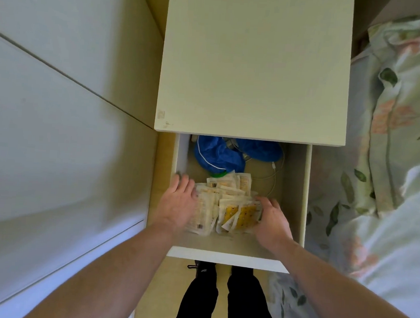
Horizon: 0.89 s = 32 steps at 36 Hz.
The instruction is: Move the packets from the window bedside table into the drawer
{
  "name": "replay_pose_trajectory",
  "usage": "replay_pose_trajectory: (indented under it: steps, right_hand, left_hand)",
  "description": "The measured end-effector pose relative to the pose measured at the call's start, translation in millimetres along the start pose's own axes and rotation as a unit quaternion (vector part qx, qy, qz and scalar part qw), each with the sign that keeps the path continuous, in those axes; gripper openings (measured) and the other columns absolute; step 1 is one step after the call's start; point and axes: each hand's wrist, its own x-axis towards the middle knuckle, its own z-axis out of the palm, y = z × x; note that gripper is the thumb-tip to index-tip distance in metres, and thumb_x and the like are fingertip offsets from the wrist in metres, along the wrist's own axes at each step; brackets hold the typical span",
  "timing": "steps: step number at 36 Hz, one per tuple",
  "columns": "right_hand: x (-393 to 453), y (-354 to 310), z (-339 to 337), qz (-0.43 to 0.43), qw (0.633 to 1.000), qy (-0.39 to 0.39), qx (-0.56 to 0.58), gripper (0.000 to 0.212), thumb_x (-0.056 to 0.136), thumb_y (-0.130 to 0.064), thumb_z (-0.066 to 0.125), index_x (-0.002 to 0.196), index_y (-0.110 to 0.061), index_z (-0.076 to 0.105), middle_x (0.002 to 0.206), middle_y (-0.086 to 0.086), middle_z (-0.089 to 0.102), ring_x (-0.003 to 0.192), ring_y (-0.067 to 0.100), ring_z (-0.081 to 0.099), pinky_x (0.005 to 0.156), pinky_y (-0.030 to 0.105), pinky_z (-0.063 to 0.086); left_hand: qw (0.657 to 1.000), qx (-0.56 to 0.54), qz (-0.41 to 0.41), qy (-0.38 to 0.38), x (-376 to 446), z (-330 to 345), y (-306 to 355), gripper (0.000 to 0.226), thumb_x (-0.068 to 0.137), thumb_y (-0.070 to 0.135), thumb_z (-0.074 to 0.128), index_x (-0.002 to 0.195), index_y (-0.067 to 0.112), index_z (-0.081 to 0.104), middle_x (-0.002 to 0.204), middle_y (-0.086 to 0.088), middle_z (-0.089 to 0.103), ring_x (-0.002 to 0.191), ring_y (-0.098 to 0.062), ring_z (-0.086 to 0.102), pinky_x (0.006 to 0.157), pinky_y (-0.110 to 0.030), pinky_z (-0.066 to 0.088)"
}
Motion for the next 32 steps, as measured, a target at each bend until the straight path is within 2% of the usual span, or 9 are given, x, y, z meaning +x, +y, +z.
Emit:
replay_pose_trajectory:
  steps: [3,9,11,14,17,19,22,25,32]
  right_hand:
    - [0.8,-2.1,-0.1,0.001,1.0,-0.009,-0.003,0.072,0.088,-0.007,0.071,0.149,-0.029,0.041,0.146,-0.001,0.044,0.119,0.021,0.059,0.099,0.034,0.055]
    - [-9.4,-6.6,-7.6,-0.011,1.0,-0.019,-0.007,0.071,0.089,0.0,0.063,0.15,-0.026,0.041,0.147,-0.001,0.042,0.121,0.023,0.058,0.102,0.036,0.053]
    - [-18.2,-8.5,-12.4,-0.017,1.0,-0.016,-0.018,0.071,0.087,0.001,0.062,0.15,-0.026,0.041,0.144,-0.002,0.043,0.119,0.024,0.059,0.099,0.035,0.053]
    - [-43.8,-15.6,-26.2,-0.015,1.0,-0.016,-0.013,0.074,0.085,0.004,0.063,0.148,-0.027,0.04,0.142,-0.004,0.042,0.118,0.02,0.058,0.097,0.031,0.053]
    - [-84.2,-27.1,-48.3,-0.013,1.0,-0.006,-0.001,0.072,0.086,0.002,0.06,0.148,-0.029,0.04,0.145,-0.008,0.04,0.121,0.017,0.056,0.091,0.027,0.051]
    - [-119.6,-35.9,-67.6,-0.016,1.0,0.007,0.019,0.07,0.087,-0.001,0.058,0.148,-0.03,0.041,0.149,-0.009,0.038,0.124,0.016,0.054,0.09,0.025,0.048]
    - [-180.7,-51.9,-99.8,-0.022,0.998,0.032,0.054,0.067,0.089,-0.004,0.06,0.148,-0.029,0.041,0.152,-0.01,0.037,0.129,0.015,0.05,0.102,0.028,0.046]
    - [-242.9,-61.6,-126.0,-0.023,0.995,0.067,0.076,0.066,0.091,-0.009,0.063,0.149,-0.029,0.04,0.154,-0.009,0.038,0.131,0.015,0.05,0.108,0.032,0.046]
    - [-374.6,-59.0,-148.4,0.005,0.97,0.194,0.145,0.058,0.092,-0.009,0.056,0.143,-0.034,0.047,0.145,-0.008,0.048,0.123,0.01,0.051,0.098,0.025,0.044]
  left_hand:
    - [1.0,0.014,-0.008,0.007,1.2,5.3,-0.1,0.081,0.083,0.024,0.076,0.148,0.001,0.032,0.151,-0.018,0.036,0.143,-0.041,0.024,0.123,-0.055,0.01]
    - [0.999,-0.035,-0.019,0.022,-3.8,9.9,4.3,0.095,0.077,0.023,0.08,0.151,0.001,0.024,0.151,-0.017,0.034,0.142,-0.041,0.024,0.123,-0.055,0.009]
    - [0.997,-0.066,-0.027,0.035,-9.8,3.7,4.8,0.091,0.078,0.022,0.078,0.151,0.004,0.028,0.151,-0.015,0.034,0.143,-0.04,0.024,0.123,-0.054,0.01]
    - [0.986,-0.137,-0.046,0.078,-29.1,-14.9,4.5,0.073,0.079,0.015,0.072,0.145,0.008,0.042,0.144,-0.012,0.043,0.137,-0.035,0.032,0.122,-0.051,0.016]
    - [0.969,-0.22,-0.039,0.107,-62.2,-43.7,2.9,0.069,0.07,0.006,0.071,0.136,0.016,0.053,0.138,-0.004,0.048,0.13,-0.027,0.04,0.117,-0.045,0.029]
    - [0.957,-0.264,-0.025,0.122,-90.4,-70.2,1.0,0.071,0.069,0.003,0.07,0.136,0.018,0.054,0.141,-0.002,0.047,0.132,-0.023,0.041,0.116,-0.042,0.033]
    - [0.939,-0.319,-0.006,0.128,-143.2,-117.3,-2.9,0.07,0.079,0.002,0.064,0.144,0.019,0.047,0.15,0.0,0.04,0.14,-0.021,0.035,0.119,-0.038,0.028]
    - [0.925,-0.356,0.022,0.128,-193.9,-163.4,-5.5,0.064,0.087,0.003,0.058,0.147,0.021,0.043,0.151,0.003,0.038,0.141,-0.017,0.033,0.121,-0.036,0.023]
    - [0.921,-0.345,0.13,0.127,-275.9,-224.0,5.6,0.049,0.097,0.016,0.054,0.144,0.028,0.045,0.151,0.008,0.04,0.144,-0.014,0.032,0.123,-0.038,0.026]
